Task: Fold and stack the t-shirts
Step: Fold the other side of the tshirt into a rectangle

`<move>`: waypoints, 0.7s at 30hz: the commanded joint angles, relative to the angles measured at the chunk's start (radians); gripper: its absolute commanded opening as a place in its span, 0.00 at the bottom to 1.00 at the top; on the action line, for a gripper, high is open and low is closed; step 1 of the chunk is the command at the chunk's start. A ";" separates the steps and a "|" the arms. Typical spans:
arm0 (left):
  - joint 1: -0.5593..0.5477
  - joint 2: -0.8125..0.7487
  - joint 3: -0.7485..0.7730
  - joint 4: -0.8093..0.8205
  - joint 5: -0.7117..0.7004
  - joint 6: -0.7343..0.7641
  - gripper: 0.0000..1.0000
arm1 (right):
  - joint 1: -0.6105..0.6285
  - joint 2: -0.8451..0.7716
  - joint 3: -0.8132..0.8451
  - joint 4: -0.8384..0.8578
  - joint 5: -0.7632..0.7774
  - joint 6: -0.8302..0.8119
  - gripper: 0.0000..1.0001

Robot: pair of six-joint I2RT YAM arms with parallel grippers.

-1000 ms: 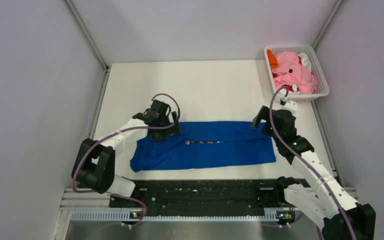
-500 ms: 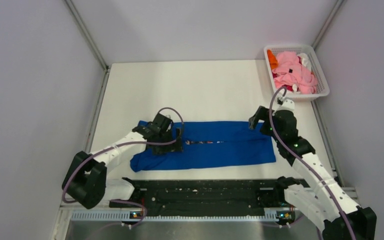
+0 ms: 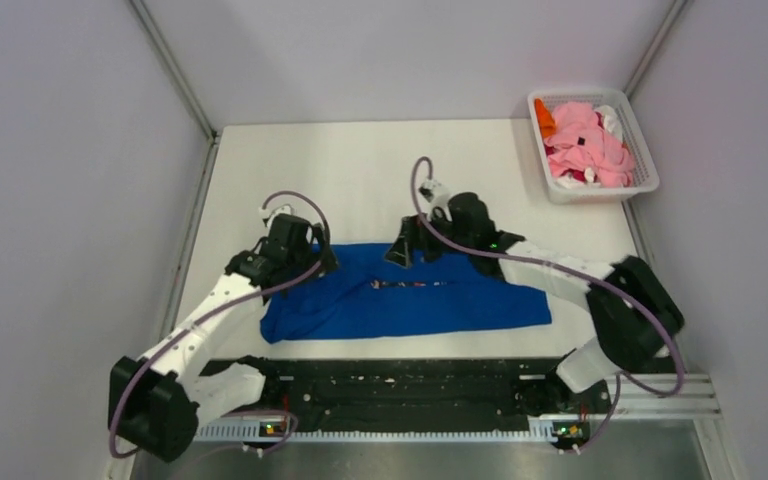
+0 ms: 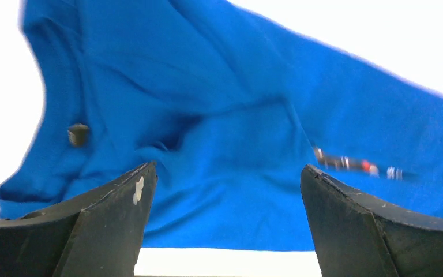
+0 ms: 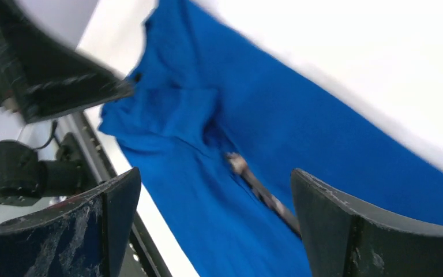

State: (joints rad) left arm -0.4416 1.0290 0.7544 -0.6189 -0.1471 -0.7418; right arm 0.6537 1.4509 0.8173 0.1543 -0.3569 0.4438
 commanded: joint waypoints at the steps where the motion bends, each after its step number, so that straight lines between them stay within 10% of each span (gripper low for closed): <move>1: 0.228 0.137 0.022 0.105 0.060 -0.061 0.99 | 0.101 0.261 0.196 0.221 -0.255 0.003 0.99; 9: 0.372 0.338 0.095 0.264 0.286 -0.030 0.99 | 0.178 0.561 0.418 0.230 -0.365 -0.010 0.99; 21: 0.407 0.488 0.115 0.273 0.298 -0.016 0.99 | 0.277 0.507 0.345 0.058 -0.365 -0.202 0.99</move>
State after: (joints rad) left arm -0.0437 1.4925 0.8345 -0.3737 0.1314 -0.7712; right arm 0.8848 2.0441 1.1885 0.2970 -0.7128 0.3664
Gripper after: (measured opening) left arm 0.990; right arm 0.986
